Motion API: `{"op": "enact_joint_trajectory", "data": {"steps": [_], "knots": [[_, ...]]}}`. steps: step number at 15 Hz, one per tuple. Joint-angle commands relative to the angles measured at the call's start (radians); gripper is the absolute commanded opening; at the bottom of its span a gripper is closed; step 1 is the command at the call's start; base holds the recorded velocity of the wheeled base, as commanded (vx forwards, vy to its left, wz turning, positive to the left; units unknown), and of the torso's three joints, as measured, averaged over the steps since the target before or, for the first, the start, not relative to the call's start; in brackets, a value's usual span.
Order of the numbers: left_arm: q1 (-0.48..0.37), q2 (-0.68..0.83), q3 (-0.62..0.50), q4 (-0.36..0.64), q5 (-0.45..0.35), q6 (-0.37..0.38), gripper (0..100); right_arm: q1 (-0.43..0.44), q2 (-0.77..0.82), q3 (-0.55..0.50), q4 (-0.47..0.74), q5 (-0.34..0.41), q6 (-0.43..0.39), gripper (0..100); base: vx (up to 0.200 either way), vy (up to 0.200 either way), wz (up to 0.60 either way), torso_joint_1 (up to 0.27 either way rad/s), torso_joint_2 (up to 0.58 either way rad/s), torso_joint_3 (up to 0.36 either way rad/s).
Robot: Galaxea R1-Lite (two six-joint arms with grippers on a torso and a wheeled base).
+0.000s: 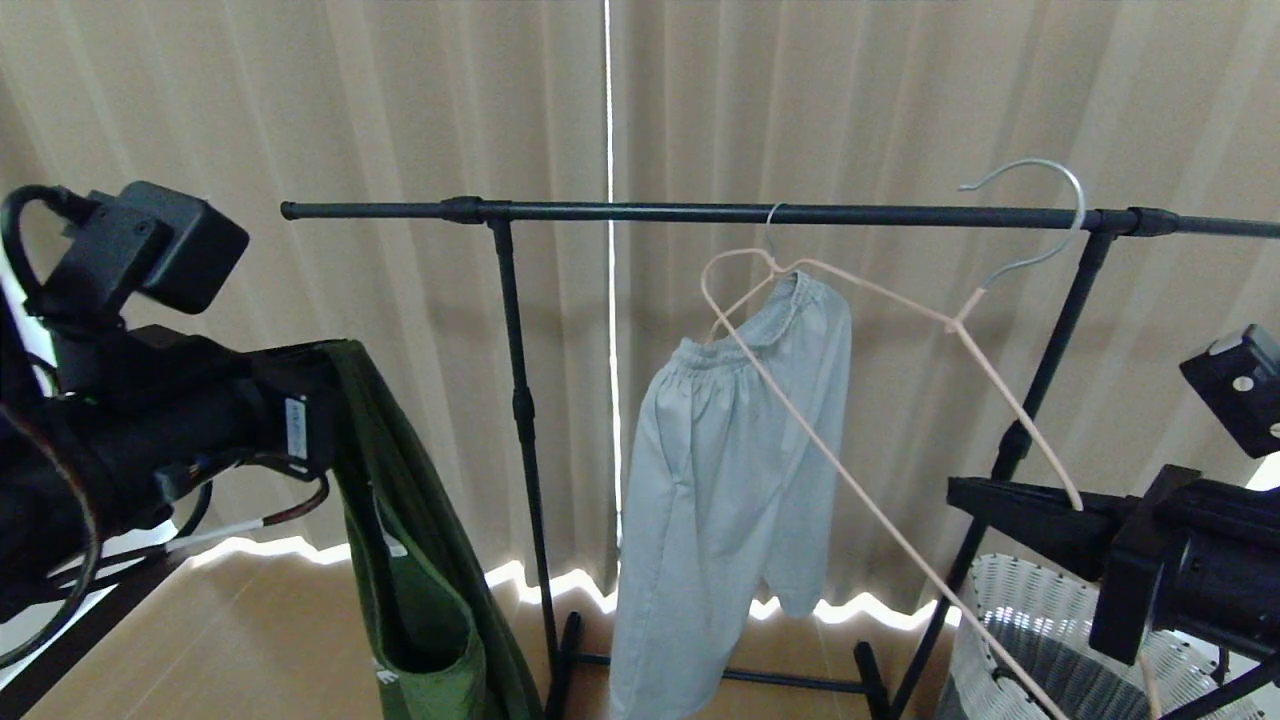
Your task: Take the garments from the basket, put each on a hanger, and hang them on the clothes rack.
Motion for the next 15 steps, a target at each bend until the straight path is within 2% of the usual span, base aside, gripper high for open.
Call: {"op": "enact_joint_trajectory", "data": {"steps": [1,3,4,5,9,15], "knots": [[-0.009,0.148,-0.09,0.001,0.091,-0.074,0,0.1,0.076,-0.012,-0.002,0.001,0.025,0,0.0,0.0,0.0,0.0,0.0,0.0],[-0.009,0.22,-0.127,-0.001,0.187,-0.151,0,0.193,0.121,0.012,-0.048,0.01,0.035,0,0.0,0.0,0.0,0.0,0.0,0.0],[-0.009,0.228,-0.132,-0.001,0.199,-0.158,0,0.201,0.125,0.017,-0.059,0.013,0.035,0,0.0,0.0,0.0,0.0,0.0,0.0],[-0.012,0.27,-0.179,-0.001,0.257,-0.207,0,0.246,0.167,0.042,-0.152,0.028,0.031,0,0.0,0.0,0.0,0.0,0.0,0.0],[-0.03,0.294,-0.242,-0.003,0.26,-0.23,0,0.324,0.193,0.039,-0.186,0.042,0.032,0,0.0,0.0,0.0,0.0,0.0,0.0],[-0.095,0.308,-0.259,-0.004,0.263,-0.232,0,0.37,0.233,0.022,-0.187,0.056,0.034,0,0.0,0.0,0.0,0.0,0.0,0.0]]}}
